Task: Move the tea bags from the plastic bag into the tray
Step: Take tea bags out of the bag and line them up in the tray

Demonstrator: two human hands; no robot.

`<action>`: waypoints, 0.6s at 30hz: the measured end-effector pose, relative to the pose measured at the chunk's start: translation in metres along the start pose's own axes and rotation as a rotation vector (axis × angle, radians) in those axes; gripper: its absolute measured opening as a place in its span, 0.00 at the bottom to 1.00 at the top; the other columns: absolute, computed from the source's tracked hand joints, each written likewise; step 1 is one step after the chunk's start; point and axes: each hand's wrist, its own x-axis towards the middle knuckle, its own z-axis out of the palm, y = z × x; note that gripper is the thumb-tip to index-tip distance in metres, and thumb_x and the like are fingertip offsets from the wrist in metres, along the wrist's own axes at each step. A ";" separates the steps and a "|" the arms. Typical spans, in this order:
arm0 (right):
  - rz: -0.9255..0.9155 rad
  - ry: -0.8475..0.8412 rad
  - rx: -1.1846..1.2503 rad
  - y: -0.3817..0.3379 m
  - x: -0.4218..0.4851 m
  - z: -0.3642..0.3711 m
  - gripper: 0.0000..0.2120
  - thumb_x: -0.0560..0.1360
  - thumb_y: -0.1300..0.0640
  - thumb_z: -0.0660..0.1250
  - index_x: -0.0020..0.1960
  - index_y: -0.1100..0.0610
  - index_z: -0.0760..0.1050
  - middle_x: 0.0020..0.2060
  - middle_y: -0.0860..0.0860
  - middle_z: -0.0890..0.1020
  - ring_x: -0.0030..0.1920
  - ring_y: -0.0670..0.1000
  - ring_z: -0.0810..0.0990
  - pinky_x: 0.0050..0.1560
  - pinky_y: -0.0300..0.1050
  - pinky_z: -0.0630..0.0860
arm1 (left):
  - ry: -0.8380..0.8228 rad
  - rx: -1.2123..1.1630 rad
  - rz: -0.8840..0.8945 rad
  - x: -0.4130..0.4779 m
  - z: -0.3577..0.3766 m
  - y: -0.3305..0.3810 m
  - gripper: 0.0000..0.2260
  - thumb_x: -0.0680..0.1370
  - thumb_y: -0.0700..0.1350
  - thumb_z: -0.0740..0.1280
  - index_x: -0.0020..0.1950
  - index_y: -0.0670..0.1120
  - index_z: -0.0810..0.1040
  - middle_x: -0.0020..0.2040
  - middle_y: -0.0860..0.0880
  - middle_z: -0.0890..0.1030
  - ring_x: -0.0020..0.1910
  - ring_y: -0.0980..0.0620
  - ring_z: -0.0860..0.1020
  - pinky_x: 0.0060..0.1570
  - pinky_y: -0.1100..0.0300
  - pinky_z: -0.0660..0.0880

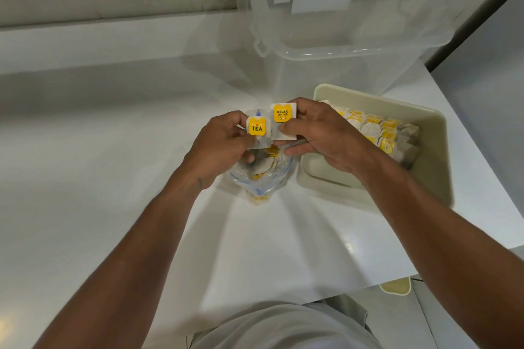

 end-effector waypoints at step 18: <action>-0.206 0.100 -0.389 -0.002 -0.002 -0.001 0.03 0.75 0.56 0.73 0.48 0.55 0.84 0.25 0.41 0.76 0.28 0.40 0.73 0.35 0.35 0.70 | 0.247 0.494 0.143 0.000 0.010 -0.010 0.07 0.75 0.57 0.71 0.45 0.56 0.84 0.44 0.59 0.81 0.42 0.53 0.78 0.41 0.58 0.74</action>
